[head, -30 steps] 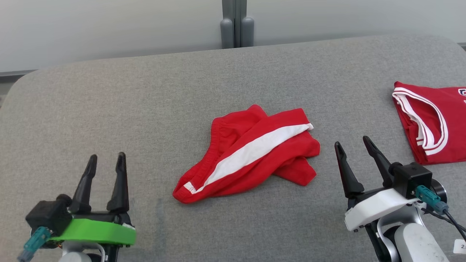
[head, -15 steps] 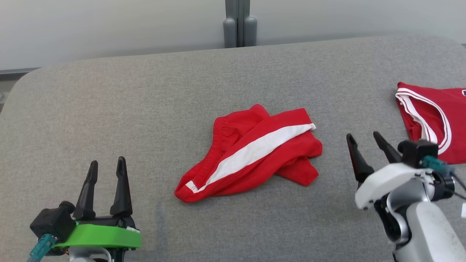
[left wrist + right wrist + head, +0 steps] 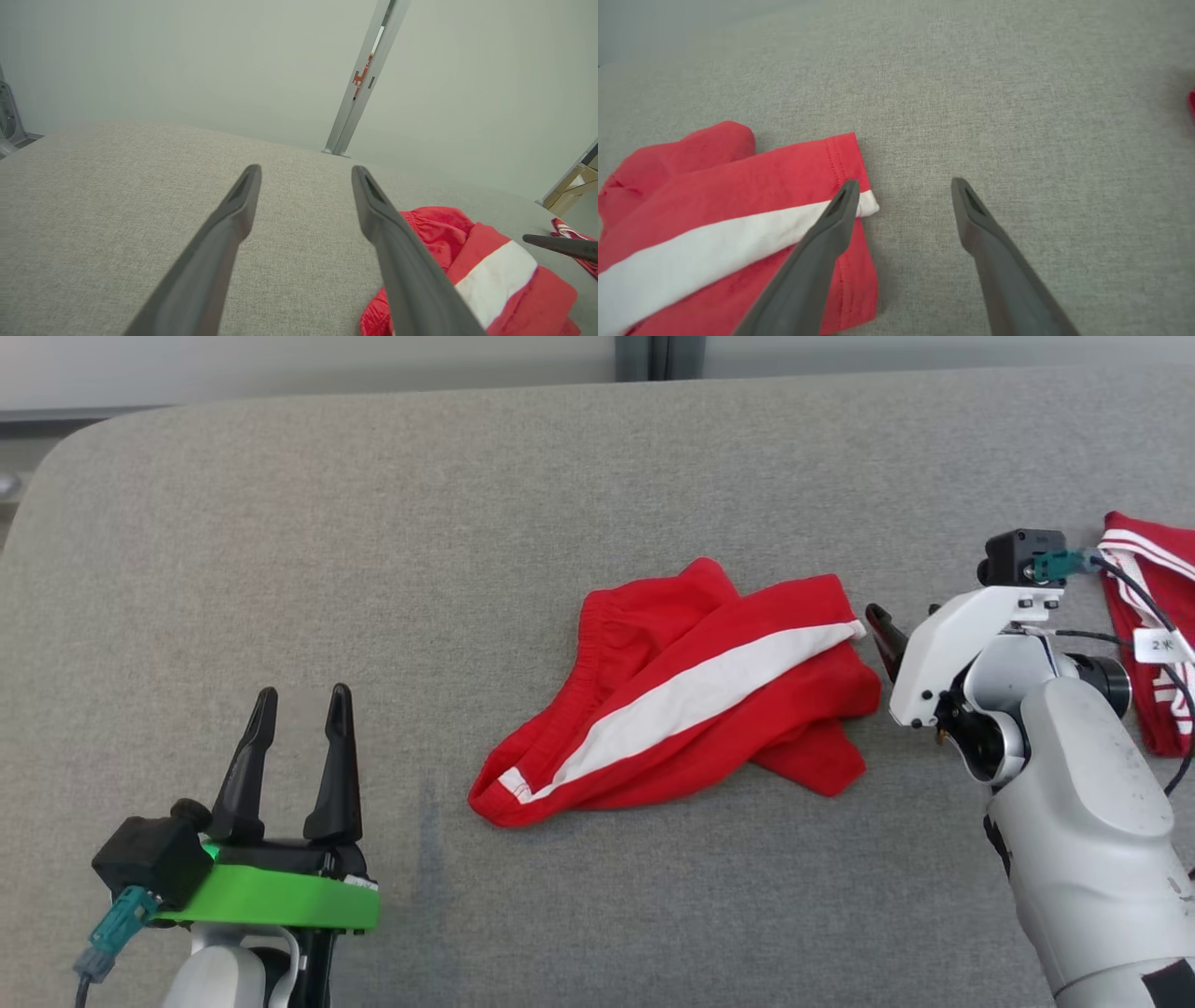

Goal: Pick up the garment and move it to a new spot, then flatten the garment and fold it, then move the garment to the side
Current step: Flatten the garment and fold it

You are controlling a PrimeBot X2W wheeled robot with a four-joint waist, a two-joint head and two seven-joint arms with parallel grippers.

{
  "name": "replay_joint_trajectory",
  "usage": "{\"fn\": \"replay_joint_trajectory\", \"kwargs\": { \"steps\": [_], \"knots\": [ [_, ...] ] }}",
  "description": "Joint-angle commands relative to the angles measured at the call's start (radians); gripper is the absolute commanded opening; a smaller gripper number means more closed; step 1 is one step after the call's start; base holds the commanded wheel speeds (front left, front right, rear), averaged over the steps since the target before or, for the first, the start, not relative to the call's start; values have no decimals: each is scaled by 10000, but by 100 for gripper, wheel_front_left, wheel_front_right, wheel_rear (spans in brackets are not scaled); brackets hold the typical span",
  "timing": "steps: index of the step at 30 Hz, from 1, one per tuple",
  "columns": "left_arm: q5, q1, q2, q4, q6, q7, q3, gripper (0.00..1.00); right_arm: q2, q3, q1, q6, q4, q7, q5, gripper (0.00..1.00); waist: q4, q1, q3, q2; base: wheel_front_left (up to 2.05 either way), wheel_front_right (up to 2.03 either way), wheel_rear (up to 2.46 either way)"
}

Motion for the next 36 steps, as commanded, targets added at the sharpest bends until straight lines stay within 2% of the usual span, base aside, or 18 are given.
{"fn": "replay_joint_trajectory", "kwargs": {
  "steps": [1,9,10,11,12,13,22,26,30,33,36],
  "knots": [
    [-36,-194,63,-40,-27,-22,3,100,7,118,-275,-2,182,69,88,100,404,0,421,0,0,0,0],
    [-81,-284,138,35,-28,-22,-63,100,-71,801,-604,-2,1306,354,309,99,581,0,519,0,0,0,0],
    [-84,-288,140,46,-28,-22,-69,100,-58,883,-567,-2,1393,354,341,82,582,0,505,0,0,0,0],
    [-86,-292,136,50,-28,-22,-71,100,-73,989,-550,-2,1416,222,369,35,579,0,488,0,0,0,0],
    [-78,-287,131,50,-28,-22,-66,100,-108,1032,-555,-2,1422,96,371,11,570,0,471,0,0,0,0],
    [-72,-267,126,56,-28,-22,-48,100,-177,1099,-581,-2,1402,-101,308,0,549,0,430,0,0,0,0],
    [-93,26,82,100,-28,-22,-74,100,-527,1338,-1064,-10,800,-2263,-320,0,292,0,-24,0,0,0,0],
    [-58,152,53,124,-28,-22,-187,100,-610,1117,-727,-8,295,-2680,-197,0,252,0,-298,0,0,0,0],
    [-30,297,41,161,-29,-22,-162,100,-608,558,431,-10,-934,-2431,34,0,159,0,-534,0,0,0,0],
    [-3,454,45,132,-29,-22,-84,100,-581,-155,1762,-10,-2392,-2164,-173,0,29,0,-627,0,0,0,0],
    [0,536,52,57,-29,-22,24,100,-159,-962,3071,-8,-3782,-1993,-463,0,-123,0,-611,0,0,0,0]
  ]
}}
